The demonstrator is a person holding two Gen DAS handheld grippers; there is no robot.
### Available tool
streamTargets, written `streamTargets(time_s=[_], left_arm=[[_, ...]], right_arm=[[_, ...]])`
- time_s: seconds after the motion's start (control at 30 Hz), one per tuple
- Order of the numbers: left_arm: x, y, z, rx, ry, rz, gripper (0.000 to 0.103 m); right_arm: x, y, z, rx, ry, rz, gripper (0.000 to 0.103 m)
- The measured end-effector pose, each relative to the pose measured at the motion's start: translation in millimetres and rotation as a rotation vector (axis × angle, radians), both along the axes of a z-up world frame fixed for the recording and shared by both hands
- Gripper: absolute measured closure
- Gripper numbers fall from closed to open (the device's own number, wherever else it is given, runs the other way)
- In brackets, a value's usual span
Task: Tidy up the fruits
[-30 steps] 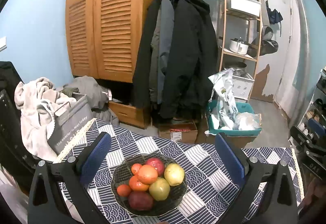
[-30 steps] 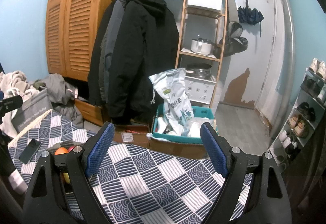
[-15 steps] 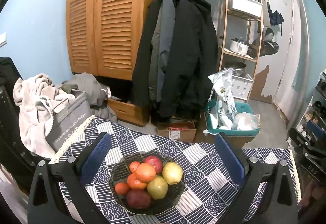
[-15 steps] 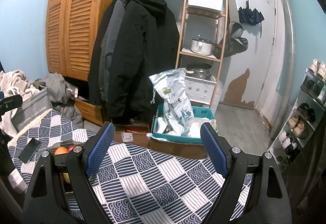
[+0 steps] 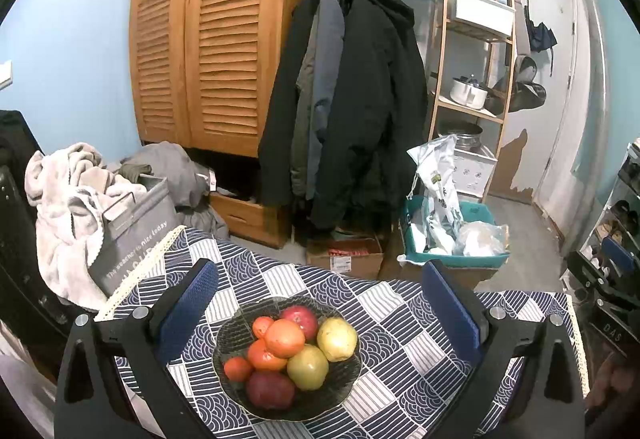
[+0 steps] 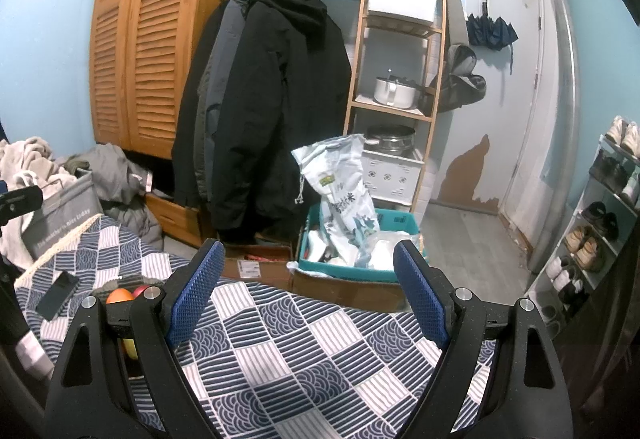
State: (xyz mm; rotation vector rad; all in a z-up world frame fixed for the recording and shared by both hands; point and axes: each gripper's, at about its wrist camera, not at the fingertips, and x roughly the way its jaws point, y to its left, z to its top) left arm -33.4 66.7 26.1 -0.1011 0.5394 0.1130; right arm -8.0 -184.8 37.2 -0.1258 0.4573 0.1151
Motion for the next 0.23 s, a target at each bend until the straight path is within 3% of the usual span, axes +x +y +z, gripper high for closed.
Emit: streamTargets(time_s=[0.23], left_arm=[[-2.1, -1.9, 1.4, 0.001, -0.004, -0.003, 0.001]], right_arm=[[0.1, -1.1, -0.1, -0.001, 0.000, 0.001, 0.018]])
